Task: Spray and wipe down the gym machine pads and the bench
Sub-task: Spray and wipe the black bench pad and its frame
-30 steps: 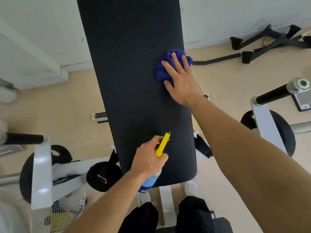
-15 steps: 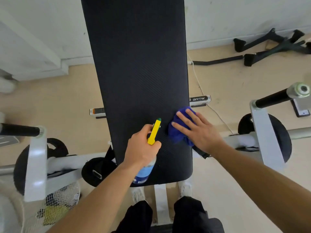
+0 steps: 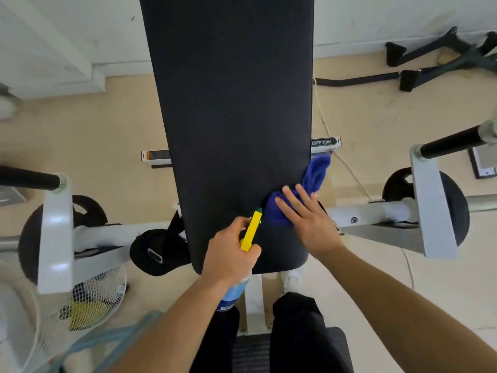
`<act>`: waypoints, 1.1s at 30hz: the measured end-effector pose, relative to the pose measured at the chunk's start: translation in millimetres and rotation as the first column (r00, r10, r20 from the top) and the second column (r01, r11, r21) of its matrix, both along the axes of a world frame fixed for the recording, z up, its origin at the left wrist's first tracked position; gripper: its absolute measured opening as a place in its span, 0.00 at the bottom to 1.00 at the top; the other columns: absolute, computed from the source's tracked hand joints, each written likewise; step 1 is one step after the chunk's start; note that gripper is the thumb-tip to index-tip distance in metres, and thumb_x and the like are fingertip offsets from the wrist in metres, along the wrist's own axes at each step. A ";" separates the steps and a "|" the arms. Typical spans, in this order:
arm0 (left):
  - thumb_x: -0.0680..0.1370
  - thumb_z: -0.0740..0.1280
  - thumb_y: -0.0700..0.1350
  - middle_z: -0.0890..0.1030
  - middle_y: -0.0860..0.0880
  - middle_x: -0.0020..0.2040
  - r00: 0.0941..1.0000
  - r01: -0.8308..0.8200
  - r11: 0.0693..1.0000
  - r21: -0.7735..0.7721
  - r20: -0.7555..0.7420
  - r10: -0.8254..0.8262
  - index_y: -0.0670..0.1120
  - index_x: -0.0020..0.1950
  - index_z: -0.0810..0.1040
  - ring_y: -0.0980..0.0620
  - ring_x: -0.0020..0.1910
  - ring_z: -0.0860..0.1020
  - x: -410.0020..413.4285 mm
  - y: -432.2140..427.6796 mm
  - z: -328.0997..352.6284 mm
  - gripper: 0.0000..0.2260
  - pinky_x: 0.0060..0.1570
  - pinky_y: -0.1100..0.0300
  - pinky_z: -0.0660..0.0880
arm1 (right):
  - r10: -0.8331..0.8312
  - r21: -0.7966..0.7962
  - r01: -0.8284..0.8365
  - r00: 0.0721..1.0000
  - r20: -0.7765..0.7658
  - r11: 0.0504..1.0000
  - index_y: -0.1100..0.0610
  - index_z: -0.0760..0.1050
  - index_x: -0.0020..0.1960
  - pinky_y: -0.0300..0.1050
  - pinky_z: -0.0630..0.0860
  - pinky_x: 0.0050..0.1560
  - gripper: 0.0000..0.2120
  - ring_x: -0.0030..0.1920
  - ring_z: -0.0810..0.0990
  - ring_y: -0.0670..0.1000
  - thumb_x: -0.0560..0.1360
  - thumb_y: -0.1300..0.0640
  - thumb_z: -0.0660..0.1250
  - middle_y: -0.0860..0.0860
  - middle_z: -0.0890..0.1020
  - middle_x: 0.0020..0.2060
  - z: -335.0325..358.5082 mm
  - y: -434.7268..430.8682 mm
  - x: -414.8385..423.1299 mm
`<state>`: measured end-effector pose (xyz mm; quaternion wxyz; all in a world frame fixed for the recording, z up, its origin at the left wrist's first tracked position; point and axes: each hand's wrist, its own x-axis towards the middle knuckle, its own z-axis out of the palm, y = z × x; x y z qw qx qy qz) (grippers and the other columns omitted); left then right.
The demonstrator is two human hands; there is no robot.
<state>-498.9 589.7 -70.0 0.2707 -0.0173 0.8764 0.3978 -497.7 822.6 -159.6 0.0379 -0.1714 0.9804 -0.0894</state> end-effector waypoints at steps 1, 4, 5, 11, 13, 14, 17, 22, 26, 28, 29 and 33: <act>0.74 0.69 0.44 0.72 0.55 0.28 1.000 0.011 1.000 0.005 0.017 -0.011 0.55 0.50 0.74 0.57 0.26 0.70 7.0 0.4 -3.6 0.09 0.33 0.62 0.67 | 0.030 0.020 -0.030 0.999 0.033 0.999 0.55 0.67 0.77 0.63 0.62 0.75 0.31 0.78 0.60 0.63 0.74 0.65 0.58 0.56 0.65 0.77 -3.3 3.9 18.7; 0.74 0.69 0.45 0.72 0.52 0.30 0.995 0.067 0.998 -0.003 0.076 -0.067 0.56 0.50 0.73 0.55 0.28 0.69 25.0 3.8 -13.6 0.09 0.36 0.59 0.69 | -0.030 0.019 0.027 0.988 0.151 0.999 0.57 0.74 0.72 0.59 0.77 0.63 0.33 0.74 0.67 0.63 0.68 0.70 0.72 0.57 0.68 0.75 1.3 8.4 43.7; 0.74 0.69 0.46 0.73 0.51 0.32 0.992 0.094 0.996 -0.008 0.087 -0.093 0.57 0.51 0.72 0.55 0.29 0.70 30.3 5.3 -15.8 0.09 0.37 0.58 0.70 | -0.097 -0.017 0.102 0.979 0.179 0.995 0.58 0.76 0.70 0.59 0.81 0.56 0.34 0.72 0.71 0.64 0.65 0.71 0.75 0.57 0.70 0.74 6.1 9.5 44.6; 0.76 0.68 0.48 0.78 0.51 0.39 0.981 0.168 0.986 -0.022 0.104 -0.165 0.54 0.57 0.74 0.54 0.36 0.75 55.8 12.3 -19.4 0.10 0.42 0.58 0.67 | -0.515 -0.254 0.554 0.832 0.207 0.793 0.61 0.77 0.68 0.57 0.75 0.64 0.25 0.64 0.76 0.64 0.73 0.73 0.64 0.58 0.73 0.72 43.8 35.8 33.8; 0.77 0.67 0.48 0.80 0.51 0.42 0.977 0.185 0.982 -0.040 0.114 -0.180 0.53 0.59 0.74 0.52 0.39 0.77 58.7 14.5 -18.9 0.11 0.43 0.58 0.68 | -0.579 -0.290 0.607 0.794 0.185 0.740 0.61 0.76 0.69 0.51 0.72 0.67 0.25 0.67 0.75 0.61 0.74 0.73 0.62 0.56 0.73 0.72 54.5 44.6 30.7; 0.77 0.68 0.48 0.80 0.51 0.43 0.975 0.195 0.980 -0.047 0.115 -0.189 0.53 0.60 0.74 0.52 0.40 0.77 59.1 15.5 -18.4 0.12 0.44 0.59 0.68 | -0.597 -0.310 0.624 0.780 0.188 0.718 0.60 0.75 0.70 0.47 0.70 0.67 0.24 0.68 0.74 0.60 0.75 0.73 0.62 0.56 0.72 0.72 59.2 47.1 30.3; 0.77 0.68 0.49 0.80 0.53 0.44 0.970 0.222 0.973 -0.061 0.112 -0.214 0.52 0.59 0.75 0.53 0.40 0.76 57.2 17.7 -16.9 0.11 0.42 0.59 0.68 | -0.643 -0.384 0.670 0.734 0.217 0.635 0.59 0.74 0.70 0.39 0.65 0.68 0.24 0.69 0.73 0.56 0.75 0.72 0.63 0.55 0.73 0.72 70.8 49.5 29.6; 0.76 0.68 0.49 0.73 0.54 0.35 0.949 0.302 0.947 -0.115 0.127 -0.287 0.53 0.45 0.69 0.52 0.34 0.72 52.1 18.0 -18.4 0.07 0.35 0.58 0.65 | -0.678 -0.509 0.693 0.689 0.258 0.511 0.57 0.73 0.72 0.29 0.65 0.68 0.23 0.71 0.71 0.51 0.78 0.68 0.63 0.52 0.73 0.71 77.5 38.1 22.2; 0.75 0.68 0.50 0.72 0.53 0.33 0.941 0.325 0.934 -0.146 0.145 -0.305 0.53 0.42 0.66 0.52 0.31 0.71 47.8 10.1 -23.5 0.10 0.33 0.58 0.65 | -0.539 -0.516 0.530 0.829 0.147 0.673 0.58 0.71 0.73 0.44 0.67 0.73 0.23 0.72 0.70 0.54 0.78 0.64 0.61 0.55 0.71 0.74 63.7 20.8 -5.4; 0.75 0.68 0.49 0.72 0.54 0.34 0.943 0.327 0.936 -0.129 0.109 -0.314 0.53 0.45 0.69 0.53 0.32 0.71 45.7 1.3 -25.7 0.08 0.35 0.57 0.67 | -0.415 -0.444 0.406 0.906 0.083 0.799 0.57 0.70 0.75 0.52 0.66 0.74 0.24 0.74 0.67 0.60 0.78 0.59 0.60 0.57 0.67 0.76 46.0 7.4 -23.6; 0.74 0.69 0.49 0.73 0.54 0.35 0.943 0.331 0.937 -0.113 0.078 -0.324 0.53 0.48 0.72 0.53 0.33 0.72 45.0 -3.4 -26.3 0.07 0.37 0.56 0.69 | -0.347 -0.379 0.341 0.936 0.054 0.860 0.55 0.68 0.76 0.55 0.63 0.75 0.25 0.77 0.62 0.62 0.80 0.56 0.60 0.57 0.64 0.78 35.0 -0.2 -27.2; 0.74 0.70 0.50 0.76 0.57 0.41 0.944 0.329 0.939 -0.097 0.009 -0.330 0.54 0.61 0.75 0.55 0.38 0.76 39.9 -25.6 -25.0 0.17 0.42 0.55 0.74 | -0.316 -0.223 0.317 0.948 0.040 0.922 0.51 0.58 0.81 0.65 0.59 0.76 0.28 0.80 0.47 0.62 0.83 0.56 0.61 0.55 0.54 0.81 -6.8 -28.0 10.0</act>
